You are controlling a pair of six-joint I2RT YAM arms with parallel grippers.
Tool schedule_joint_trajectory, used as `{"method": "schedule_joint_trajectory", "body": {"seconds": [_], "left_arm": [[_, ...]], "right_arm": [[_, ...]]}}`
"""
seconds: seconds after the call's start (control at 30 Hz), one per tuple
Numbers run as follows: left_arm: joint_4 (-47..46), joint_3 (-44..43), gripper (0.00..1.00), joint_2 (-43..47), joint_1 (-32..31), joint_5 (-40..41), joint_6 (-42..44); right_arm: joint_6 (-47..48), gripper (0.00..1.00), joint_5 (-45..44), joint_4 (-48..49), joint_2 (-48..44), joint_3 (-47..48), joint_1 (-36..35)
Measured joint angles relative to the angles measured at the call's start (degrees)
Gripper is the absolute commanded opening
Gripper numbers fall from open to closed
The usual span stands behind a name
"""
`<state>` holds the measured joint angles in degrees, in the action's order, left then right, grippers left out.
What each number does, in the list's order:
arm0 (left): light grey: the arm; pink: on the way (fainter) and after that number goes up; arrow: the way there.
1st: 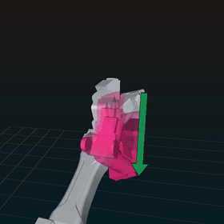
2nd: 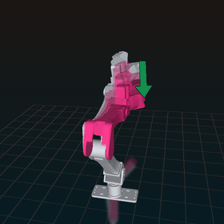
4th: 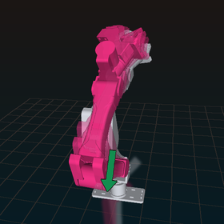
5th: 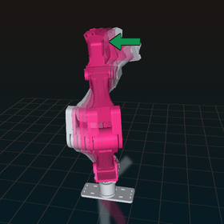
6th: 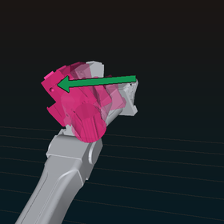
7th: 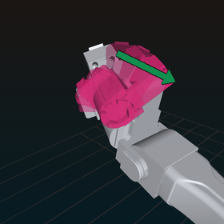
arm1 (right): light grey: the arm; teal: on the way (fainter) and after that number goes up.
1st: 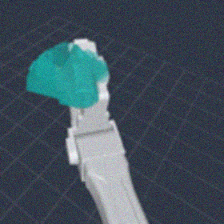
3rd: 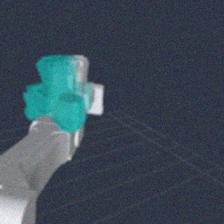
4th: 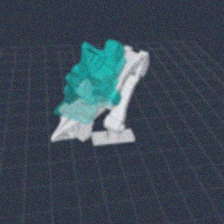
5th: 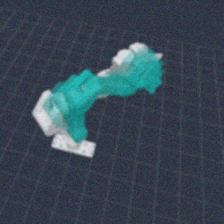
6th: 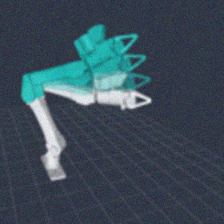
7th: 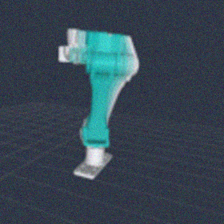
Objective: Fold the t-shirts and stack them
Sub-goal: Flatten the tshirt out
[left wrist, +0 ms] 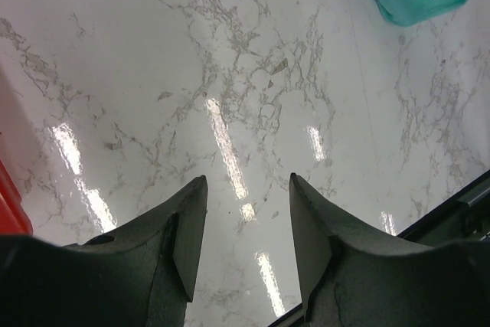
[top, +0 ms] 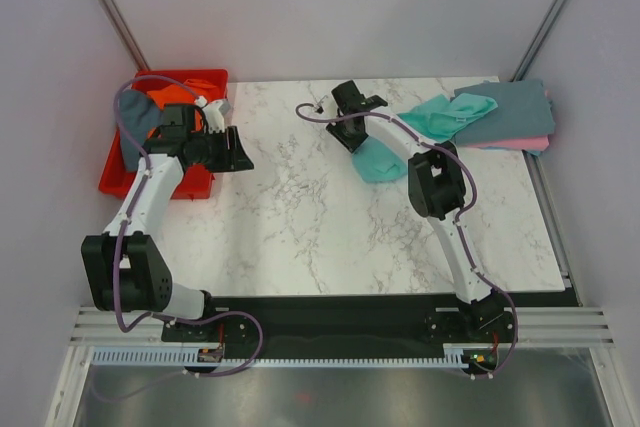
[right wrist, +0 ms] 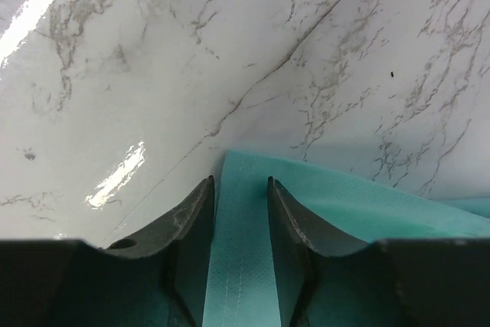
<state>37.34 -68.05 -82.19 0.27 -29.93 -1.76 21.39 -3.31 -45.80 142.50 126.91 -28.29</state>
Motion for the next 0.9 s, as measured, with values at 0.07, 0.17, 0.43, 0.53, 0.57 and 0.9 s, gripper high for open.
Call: {"method": "schedule_joint_trajectory", "body": {"seconds": [0.07, 0.17, 0.43, 0.53, 0.57, 0.9], "left_arm": [[-0.15, 0.22, 0.55, 0.09, 0.70, -0.22, -0.17], [-0.28, 0.52, 0.55, 0.17, 1.29, -0.28, -0.33], [-1.29, 0.85, 0.55, 0.15, 1.36, -3.32, -1.33], [-1.95, 0.85, 0.54, -0.79, 1.18, -4.20, -1.81], [-2.10, 0.83, 0.54, -1.44, 1.07, -4.44, -1.90], [-1.46, -9.16, 0.54, -13.25, -8.24, -4.81, -2.36]], "right_arm": [[0.07, 0.28, -0.24, 0.20, 0.00, 0.00, 0.00], [-0.07, 0.08, -0.72, 0.50, 0.00, 0.13, 0.00], [-0.07, 0.00, -3.43, 1.90, -0.74, 2.93, 0.00], [0.37, 0.00, -4.48, 2.54, -3.80, 3.43, -0.02], [0.52, 0.00, -4.66, 2.84, -5.51, 3.52, -0.02], [2.14, 0.00, -8.35, 9.92, -27.74, 8.72, -0.02]]}}
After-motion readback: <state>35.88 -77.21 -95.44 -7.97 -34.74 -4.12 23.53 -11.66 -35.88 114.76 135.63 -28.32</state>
